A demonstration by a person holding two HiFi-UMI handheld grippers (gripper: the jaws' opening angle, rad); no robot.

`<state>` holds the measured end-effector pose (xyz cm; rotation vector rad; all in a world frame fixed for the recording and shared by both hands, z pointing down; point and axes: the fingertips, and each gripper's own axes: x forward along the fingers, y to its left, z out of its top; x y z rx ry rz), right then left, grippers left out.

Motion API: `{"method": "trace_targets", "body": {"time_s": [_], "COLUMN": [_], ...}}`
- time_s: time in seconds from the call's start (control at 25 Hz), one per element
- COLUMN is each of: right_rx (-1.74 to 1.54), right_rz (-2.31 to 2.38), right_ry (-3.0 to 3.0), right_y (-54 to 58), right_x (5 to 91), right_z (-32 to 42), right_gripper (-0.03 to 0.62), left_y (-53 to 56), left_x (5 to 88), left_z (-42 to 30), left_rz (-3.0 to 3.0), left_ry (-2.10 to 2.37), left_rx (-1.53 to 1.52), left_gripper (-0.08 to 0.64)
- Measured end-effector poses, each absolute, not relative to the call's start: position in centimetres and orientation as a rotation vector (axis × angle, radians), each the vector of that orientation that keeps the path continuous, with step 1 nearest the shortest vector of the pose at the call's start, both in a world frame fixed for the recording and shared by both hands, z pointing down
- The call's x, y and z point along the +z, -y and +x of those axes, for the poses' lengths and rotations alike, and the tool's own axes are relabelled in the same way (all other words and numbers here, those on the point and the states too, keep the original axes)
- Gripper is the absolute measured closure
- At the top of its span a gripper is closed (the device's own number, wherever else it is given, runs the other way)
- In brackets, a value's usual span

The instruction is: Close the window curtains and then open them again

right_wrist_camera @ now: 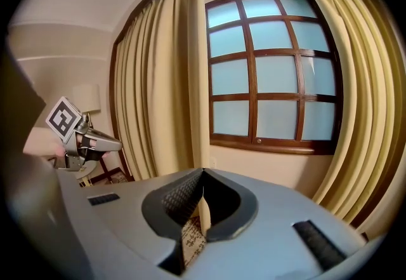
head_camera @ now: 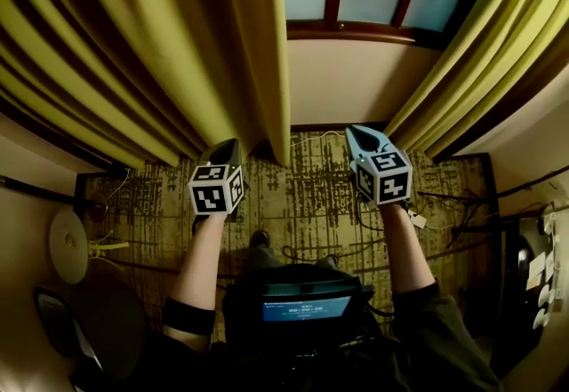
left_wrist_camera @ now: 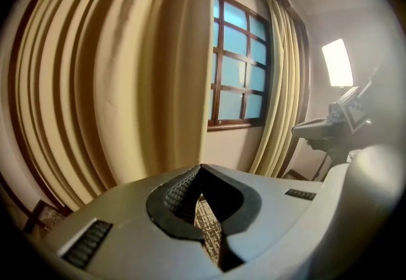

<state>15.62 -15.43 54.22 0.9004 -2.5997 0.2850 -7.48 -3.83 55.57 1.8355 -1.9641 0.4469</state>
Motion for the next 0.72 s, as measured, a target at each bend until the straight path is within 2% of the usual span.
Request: {"method": "trace_targets", "body": {"time_s": [0.72], "right_rx": [0.314], "right_rz": [0.973], "right_ry": [2.584], "right_y": [17.2], "right_x": [55.0], "right_z": [19.2], "right_gripper": [0.583], "left_y": [7.0], "left_x": [55.1], "left_z": [-3.9], "left_rz": [1.92], "left_ry": [1.932], "left_rx": [0.493], "left_gripper": [0.572]}}
